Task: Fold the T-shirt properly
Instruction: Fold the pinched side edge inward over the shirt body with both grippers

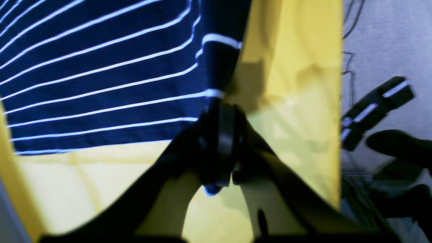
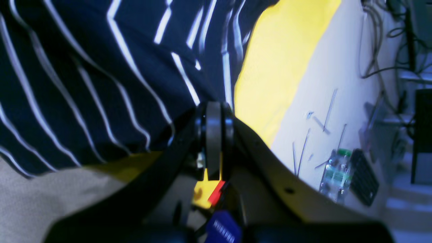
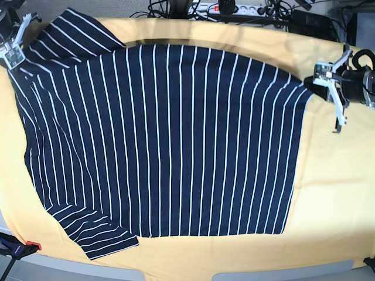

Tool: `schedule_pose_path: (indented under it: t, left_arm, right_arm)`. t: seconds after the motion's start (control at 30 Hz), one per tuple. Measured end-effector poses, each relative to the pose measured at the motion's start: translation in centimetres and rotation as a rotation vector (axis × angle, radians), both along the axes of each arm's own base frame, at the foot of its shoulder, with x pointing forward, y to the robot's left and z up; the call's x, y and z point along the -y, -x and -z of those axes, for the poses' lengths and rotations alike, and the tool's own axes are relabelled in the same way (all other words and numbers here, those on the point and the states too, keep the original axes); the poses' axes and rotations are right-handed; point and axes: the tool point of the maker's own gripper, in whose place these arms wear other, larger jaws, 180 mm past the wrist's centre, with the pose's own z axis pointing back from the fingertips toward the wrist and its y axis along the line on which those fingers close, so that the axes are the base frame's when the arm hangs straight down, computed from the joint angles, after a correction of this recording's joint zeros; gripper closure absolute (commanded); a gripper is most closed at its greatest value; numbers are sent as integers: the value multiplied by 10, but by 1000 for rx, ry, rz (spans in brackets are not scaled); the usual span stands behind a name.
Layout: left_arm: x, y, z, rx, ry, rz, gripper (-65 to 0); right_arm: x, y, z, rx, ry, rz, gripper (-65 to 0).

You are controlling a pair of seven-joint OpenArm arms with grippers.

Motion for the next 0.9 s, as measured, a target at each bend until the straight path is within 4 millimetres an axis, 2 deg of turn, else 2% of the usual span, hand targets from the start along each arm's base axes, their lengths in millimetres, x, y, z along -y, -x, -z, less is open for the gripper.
schedule_pose_path:
  t: [0.13, 0.2, 0.27, 0.47, 0.63, 0.83, 0.9]
  left_arm:
    - [-10, -32, -6, 135, -47, -70, 0]
    - [-7, -49, -8, 213, -33, -125, 0]
    - [-2, -56, -8, 245, 1, -156, 0]
    - [-2, -71, 7, 259, 45, -235, 0]
    - [-3, -77, 19, 263, 56, -261, 0]
    - [-4, -84, 26, 297, 66, -235, 0]
    - [-7, -89, 25, 329, 64, -234, 0]
  right_arm:
    - [-14, -15, -4, 36, -72, -35, 0]
    - [-28, -23, -7, 52, -142, -78, 0]
    - [-33, -33, -11, 81, -176, -105, 0]
    - [-12, -65, -22, 185, -176, -75, 0]
    - [0, -79, -9, 163, -241, -61, 0]
    - [0, -94, 32, 83, -242, -64, 0]
    - [-1, -105, 35, 99, -215, -62, 0]
